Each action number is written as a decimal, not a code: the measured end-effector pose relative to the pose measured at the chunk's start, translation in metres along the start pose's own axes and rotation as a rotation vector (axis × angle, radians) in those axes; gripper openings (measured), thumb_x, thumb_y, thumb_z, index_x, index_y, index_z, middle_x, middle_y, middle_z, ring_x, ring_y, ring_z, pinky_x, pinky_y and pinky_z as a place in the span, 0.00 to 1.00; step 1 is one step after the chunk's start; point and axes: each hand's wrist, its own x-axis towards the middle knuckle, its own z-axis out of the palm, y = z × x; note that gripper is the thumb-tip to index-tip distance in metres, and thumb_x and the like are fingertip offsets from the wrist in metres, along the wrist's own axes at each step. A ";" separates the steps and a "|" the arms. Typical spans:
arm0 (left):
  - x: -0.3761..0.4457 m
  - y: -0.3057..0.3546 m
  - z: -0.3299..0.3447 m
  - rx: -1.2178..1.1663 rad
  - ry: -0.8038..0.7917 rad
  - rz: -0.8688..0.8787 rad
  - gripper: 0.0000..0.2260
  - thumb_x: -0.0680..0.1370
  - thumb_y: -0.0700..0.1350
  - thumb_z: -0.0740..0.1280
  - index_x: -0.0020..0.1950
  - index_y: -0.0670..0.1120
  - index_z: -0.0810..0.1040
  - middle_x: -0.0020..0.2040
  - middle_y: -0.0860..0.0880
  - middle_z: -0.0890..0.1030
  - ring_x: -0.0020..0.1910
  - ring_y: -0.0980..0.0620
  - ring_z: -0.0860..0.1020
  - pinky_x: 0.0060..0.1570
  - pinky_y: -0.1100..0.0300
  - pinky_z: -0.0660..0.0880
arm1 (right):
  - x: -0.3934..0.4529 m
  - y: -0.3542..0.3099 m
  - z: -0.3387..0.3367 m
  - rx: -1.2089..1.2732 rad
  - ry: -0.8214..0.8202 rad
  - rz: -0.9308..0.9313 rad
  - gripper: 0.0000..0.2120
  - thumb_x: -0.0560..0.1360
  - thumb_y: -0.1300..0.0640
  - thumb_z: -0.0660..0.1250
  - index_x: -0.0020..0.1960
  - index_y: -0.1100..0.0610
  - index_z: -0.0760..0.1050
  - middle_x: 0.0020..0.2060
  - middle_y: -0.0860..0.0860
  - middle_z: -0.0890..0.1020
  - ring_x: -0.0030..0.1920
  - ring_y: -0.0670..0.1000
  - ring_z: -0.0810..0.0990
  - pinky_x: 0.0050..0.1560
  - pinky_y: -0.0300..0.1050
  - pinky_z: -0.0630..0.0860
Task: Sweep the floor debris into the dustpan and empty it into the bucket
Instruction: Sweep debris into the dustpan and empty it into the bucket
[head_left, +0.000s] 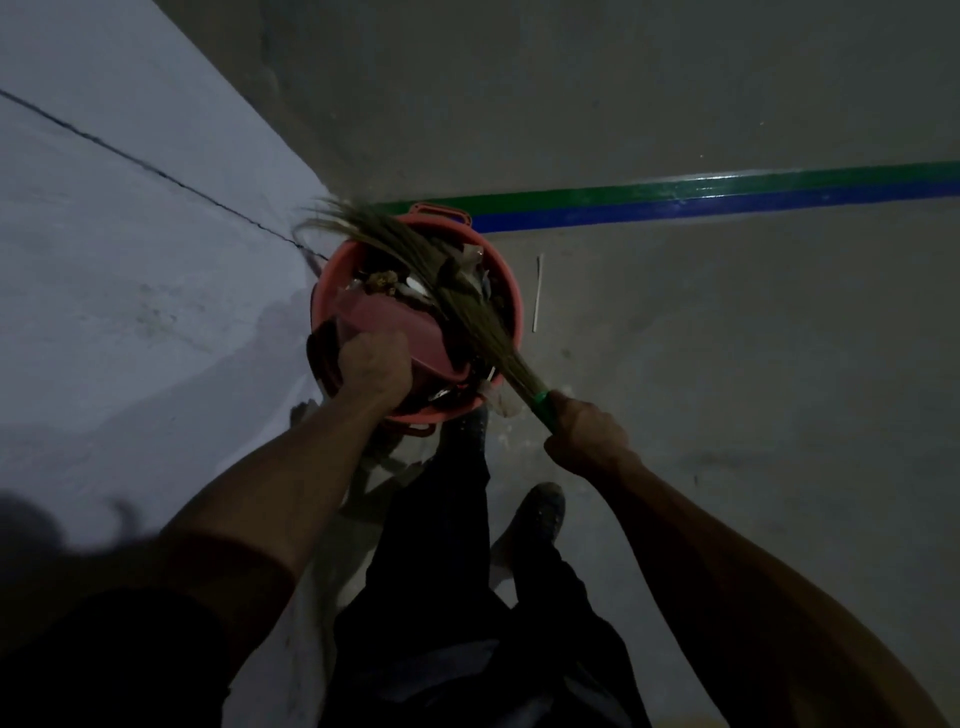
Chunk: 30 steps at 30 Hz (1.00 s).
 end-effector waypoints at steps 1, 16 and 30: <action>0.003 0.000 -0.001 0.004 -0.013 -0.002 0.13 0.81 0.43 0.60 0.62 0.39 0.75 0.60 0.39 0.78 0.59 0.39 0.76 0.56 0.47 0.73 | 0.000 0.000 0.000 -0.001 0.003 0.002 0.24 0.73 0.57 0.65 0.68 0.51 0.66 0.52 0.56 0.77 0.46 0.57 0.78 0.43 0.50 0.79; -0.120 0.006 0.033 -0.279 0.148 -0.193 0.13 0.80 0.46 0.62 0.55 0.37 0.76 0.54 0.37 0.79 0.52 0.35 0.78 0.49 0.46 0.76 | -0.104 0.057 0.008 0.094 0.192 -0.169 0.30 0.74 0.57 0.65 0.75 0.50 0.62 0.57 0.58 0.79 0.51 0.60 0.79 0.41 0.43 0.69; -0.271 0.130 0.126 -0.399 0.331 -0.225 0.21 0.82 0.47 0.58 0.73 0.42 0.60 0.68 0.33 0.67 0.64 0.32 0.69 0.59 0.41 0.68 | -0.227 0.237 0.047 0.739 0.236 -0.059 0.24 0.76 0.62 0.66 0.71 0.54 0.68 0.45 0.57 0.78 0.30 0.55 0.77 0.26 0.41 0.74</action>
